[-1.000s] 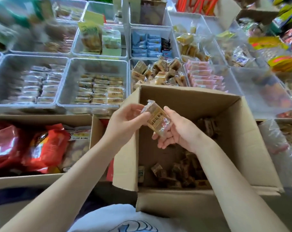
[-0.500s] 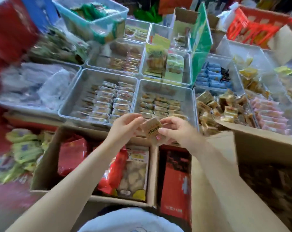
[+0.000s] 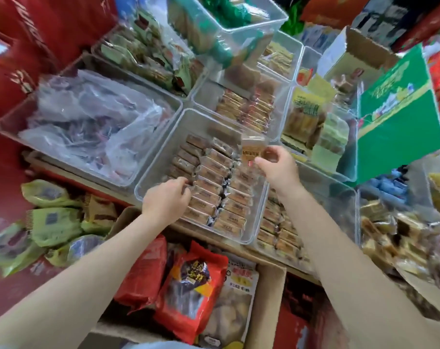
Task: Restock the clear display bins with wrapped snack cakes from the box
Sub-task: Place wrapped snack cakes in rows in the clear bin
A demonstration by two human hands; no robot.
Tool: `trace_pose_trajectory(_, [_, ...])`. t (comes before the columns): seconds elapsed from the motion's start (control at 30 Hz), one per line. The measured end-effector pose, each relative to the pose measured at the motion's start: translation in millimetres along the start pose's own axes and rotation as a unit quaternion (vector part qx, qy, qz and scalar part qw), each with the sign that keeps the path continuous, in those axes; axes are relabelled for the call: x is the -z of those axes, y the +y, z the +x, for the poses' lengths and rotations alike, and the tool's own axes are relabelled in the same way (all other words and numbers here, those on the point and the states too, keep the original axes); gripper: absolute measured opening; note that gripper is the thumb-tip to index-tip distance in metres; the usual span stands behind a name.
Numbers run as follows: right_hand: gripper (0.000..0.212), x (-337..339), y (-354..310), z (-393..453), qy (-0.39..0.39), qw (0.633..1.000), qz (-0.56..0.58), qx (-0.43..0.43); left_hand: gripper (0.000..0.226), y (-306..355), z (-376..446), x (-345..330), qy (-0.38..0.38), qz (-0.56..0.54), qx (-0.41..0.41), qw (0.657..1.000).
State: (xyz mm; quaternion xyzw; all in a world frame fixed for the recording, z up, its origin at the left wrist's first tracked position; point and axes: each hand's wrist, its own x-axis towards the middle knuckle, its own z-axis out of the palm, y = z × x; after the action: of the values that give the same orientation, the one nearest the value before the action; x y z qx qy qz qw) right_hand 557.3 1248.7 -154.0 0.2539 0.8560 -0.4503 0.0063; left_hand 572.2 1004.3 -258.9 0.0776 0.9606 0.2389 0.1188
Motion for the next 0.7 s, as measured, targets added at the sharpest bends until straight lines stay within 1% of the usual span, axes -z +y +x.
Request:
trace_pose_trajectory(0.1, [0.034,-27.2,-17.1,38.7,0.014,0.993,-0.084,0.077,0.038,-0.7,0.4,-6.9,0.040,0.012,-0.003,0.999])
trace_pose_trajectory(0.17, [0.032,-47.4,-16.9,62.7,0.021,0.976,-0.167,0.141,0.040,-1.0,1.6,-10.2,0.057,0.013,-0.006,0.998])
trace_pose_trajectory(0.27, [0.033,-72.7,-5.5,89.7,0.012,0.928,-0.292,0.232,0.050,-1.7,2.5,-10.9,0.077,0.025,-0.017,0.997])
trace_pose_trajectory(0.33, [0.035,-83.5,0.7,100.6,0.002,0.890,-0.363,0.275,0.050,-1.7,3.0,-11.6,0.087,0.028,-0.022,0.996])
trace_pose_trajectory(0.43, [0.037,-89.3,3.1,107.2,-0.002,0.864,-0.397,0.308,0.046,-1.8,2.7,-12.4,0.077,0.035,-0.019,0.996])
trace_pose_trajectory(0.53, [0.034,-89.7,2.9,105.8,0.015,0.836,-0.432,0.340,0.042,-0.3,2.5,-13.6,0.065,0.043,-0.010,0.997])
trace_pose_trajectory(0.6, [0.031,-91.0,2.1,102.9,0.023,0.831,-0.435,0.346,0.043,1.5,2.5,-11.1,0.042,0.056,0.001,0.998])
trace_pose_trajectory(0.67, [0.032,-89.8,2.3,100.7,0.005,0.851,-0.409,0.331,0.045,4.5,3.2,-4.5,0.000,0.063,0.041,0.997])
trace_pose_trajectory(0.7, [0.033,-87.3,3.2,99.8,-0.009,0.866,-0.388,0.314,0.044,6.1,7.0,-2.4,-0.024,0.045,0.067,0.996])
